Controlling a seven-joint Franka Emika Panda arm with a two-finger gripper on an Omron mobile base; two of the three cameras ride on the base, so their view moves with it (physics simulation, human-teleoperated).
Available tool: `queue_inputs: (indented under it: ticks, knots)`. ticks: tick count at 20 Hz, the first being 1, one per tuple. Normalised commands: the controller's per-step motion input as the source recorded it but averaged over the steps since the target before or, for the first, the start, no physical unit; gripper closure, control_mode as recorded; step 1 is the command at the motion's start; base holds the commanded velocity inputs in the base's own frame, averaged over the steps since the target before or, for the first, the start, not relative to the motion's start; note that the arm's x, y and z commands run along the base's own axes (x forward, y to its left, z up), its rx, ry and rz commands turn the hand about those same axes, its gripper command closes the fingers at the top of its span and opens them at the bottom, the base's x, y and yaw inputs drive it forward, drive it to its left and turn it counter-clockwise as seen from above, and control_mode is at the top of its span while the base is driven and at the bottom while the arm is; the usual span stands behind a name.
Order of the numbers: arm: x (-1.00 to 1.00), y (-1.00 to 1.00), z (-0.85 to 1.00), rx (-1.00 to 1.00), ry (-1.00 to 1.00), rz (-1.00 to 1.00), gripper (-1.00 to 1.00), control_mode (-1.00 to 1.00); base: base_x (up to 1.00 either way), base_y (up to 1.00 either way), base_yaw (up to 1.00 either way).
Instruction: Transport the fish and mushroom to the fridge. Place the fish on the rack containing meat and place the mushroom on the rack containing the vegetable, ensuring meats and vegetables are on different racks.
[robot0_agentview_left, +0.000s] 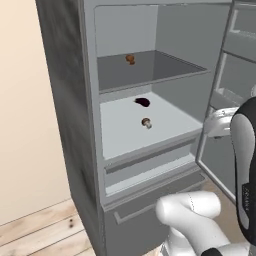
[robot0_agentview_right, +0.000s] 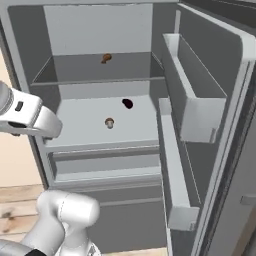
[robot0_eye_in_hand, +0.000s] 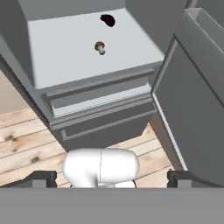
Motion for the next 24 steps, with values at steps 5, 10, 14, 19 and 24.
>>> queue_inputs:
  ticks: [5,10,14,19,24]
  knots:
    - [0.0,0.0,0.0,0.0,0.0,0.0,-1.0,1.0,-1.0,-0.08,0.15]
    - [0.0,0.0,0.0,0.0,0.0,0.0,-1.0,1.0,-1.0,0.0,0.15]
    - [0.0,0.0,0.0,0.0,0.0,0.0,-1.0,1.0,-1.0,0.0,0.32]
    - [0.0,0.0,0.0,0.0,0.0,0.0,-1.0,1.0,-1.0,-0.15,0.57]
    - [0.0,0.0,0.0,0.0,0.0,0.0,-1.0,1.0,-1.0,-0.54,0.69]
